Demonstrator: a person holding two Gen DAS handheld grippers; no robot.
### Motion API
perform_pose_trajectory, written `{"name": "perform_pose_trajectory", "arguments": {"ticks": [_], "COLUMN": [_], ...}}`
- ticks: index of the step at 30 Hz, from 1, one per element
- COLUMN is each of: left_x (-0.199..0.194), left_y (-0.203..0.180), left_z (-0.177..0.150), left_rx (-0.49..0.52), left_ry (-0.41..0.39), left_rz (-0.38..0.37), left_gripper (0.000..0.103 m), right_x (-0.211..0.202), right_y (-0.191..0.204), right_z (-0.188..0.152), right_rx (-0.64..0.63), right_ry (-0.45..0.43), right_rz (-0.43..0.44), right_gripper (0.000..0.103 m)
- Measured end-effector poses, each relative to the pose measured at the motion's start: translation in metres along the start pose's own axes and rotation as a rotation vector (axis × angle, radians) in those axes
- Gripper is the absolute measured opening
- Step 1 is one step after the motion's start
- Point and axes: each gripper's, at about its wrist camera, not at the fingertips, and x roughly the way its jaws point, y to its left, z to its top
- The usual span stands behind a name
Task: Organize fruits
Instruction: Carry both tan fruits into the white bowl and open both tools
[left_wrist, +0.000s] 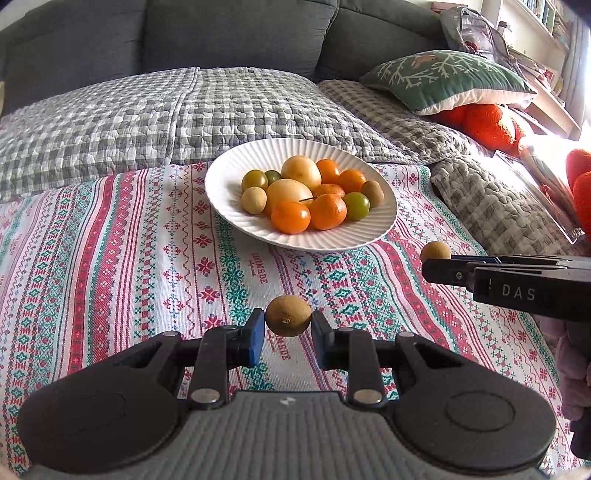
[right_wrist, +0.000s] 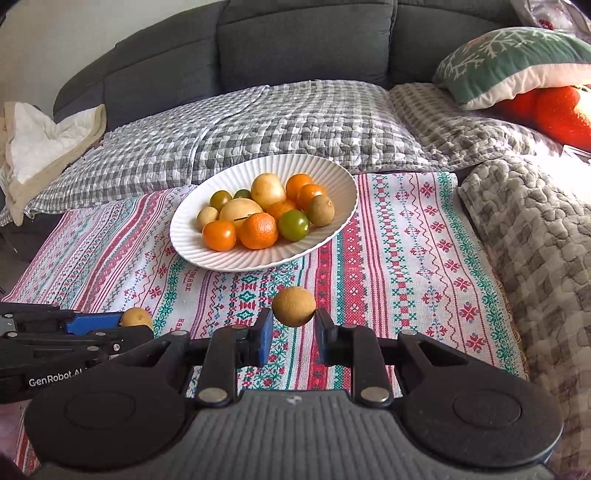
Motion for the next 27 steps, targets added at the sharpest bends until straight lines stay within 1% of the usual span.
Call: {"name": "perform_pose_trajectory", "arguments": {"ticks": [2,5,11,14,20,27], "left_x": [0.002,0.008,0.030,0.049,0.081,0.108], "left_y": [0.002,0.005,0.010,0.012,0.019,0.029], "left_z": [0.010,0.028,0.065,0.082,0.106,0.116], "left_rx": [0.006,0.019,0.037,0.040,0.047,0.040], "left_ry": [-0.021,-0.055,-0.116,-0.134,-0.141,-0.118], "left_rz": [0.002,0.005,0.007,0.007,0.040,0.069], "left_gripper": [0.021,0.021,0.021,0.021,0.021,0.021], "right_x": [0.002,0.008,0.028,0.039,0.062,0.091], "right_y": [-0.006,-0.012,-0.020,-0.025,-0.026,-0.017], "right_z": [0.009,0.020,0.043,0.056,0.082,0.104], "right_rx": [0.045,0.081,0.097,0.108,0.101,0.087], "right_ry": [-0.023,-0.052,-0.087,-0.109,-0.121,-0.110], "right_rz": [0.023,0.051,0.052,0.062,0.073,0.072], "right_gripper": [0.022,0.022,0.022,0.022,0.022,0.022]}}
